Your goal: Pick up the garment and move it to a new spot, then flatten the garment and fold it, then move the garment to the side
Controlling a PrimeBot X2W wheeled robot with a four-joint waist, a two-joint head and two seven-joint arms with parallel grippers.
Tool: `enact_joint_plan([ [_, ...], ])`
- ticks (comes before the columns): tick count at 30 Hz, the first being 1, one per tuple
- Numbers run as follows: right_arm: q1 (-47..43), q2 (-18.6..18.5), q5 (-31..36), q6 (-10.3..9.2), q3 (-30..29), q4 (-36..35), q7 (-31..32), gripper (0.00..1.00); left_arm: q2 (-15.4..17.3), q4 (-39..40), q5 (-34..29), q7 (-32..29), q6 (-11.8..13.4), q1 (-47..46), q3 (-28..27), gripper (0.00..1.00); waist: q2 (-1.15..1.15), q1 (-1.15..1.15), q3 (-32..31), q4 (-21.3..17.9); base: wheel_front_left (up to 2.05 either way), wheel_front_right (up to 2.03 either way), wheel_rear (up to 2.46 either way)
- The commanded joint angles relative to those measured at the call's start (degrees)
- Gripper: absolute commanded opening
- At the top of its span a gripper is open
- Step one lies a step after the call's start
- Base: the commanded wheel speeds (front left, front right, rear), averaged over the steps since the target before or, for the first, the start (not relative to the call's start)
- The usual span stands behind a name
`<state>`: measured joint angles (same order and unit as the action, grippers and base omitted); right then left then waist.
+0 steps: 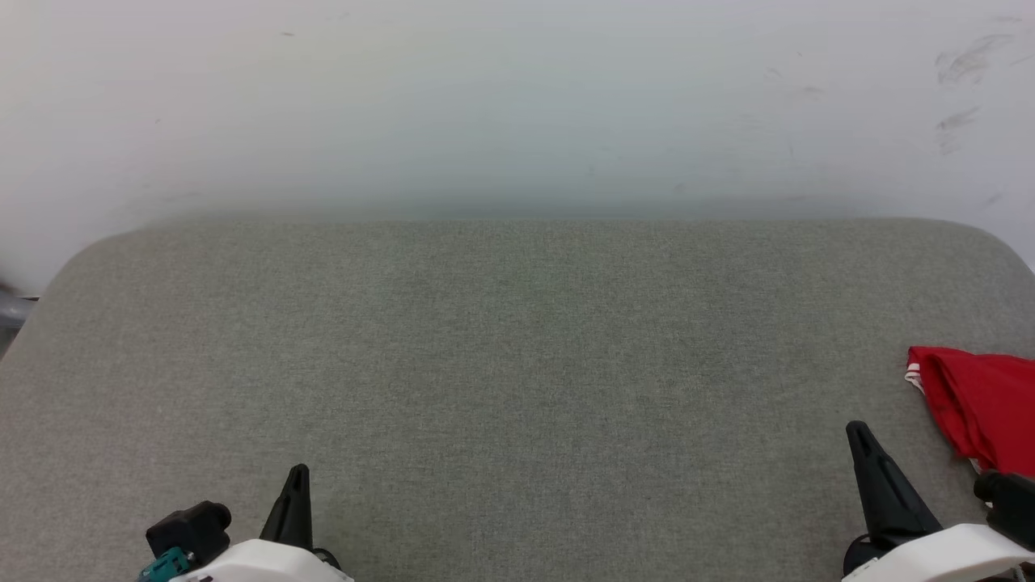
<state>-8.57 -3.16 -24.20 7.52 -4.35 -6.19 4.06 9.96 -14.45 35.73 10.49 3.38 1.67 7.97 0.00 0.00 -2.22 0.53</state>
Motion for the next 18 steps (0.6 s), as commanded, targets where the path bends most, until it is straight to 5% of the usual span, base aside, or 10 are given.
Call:
enact_joint_plan([
  [1, 2.06, -0.53, -3.03, -0.01, 0.12, 0.02, -0.22, 0.0, -0.13, 0.9, 2.33, -0.58, -0.63, -2.02, -0.96, 0.0, 0.0, 0.0, 0.04, -0.01, 0.0, 0.0, 0.0],
  [18, 5.15, -0.9, -18.92, -0.01, 0.29, 4.69, -0.18, 0.0, -1.76, 0.86, 15.09, -4.42, -3.05, -3.51, -4.17, 0.0, 0.0, 0.0, 0.41, -0.09, 0.0, 0.0, 0.0],
])
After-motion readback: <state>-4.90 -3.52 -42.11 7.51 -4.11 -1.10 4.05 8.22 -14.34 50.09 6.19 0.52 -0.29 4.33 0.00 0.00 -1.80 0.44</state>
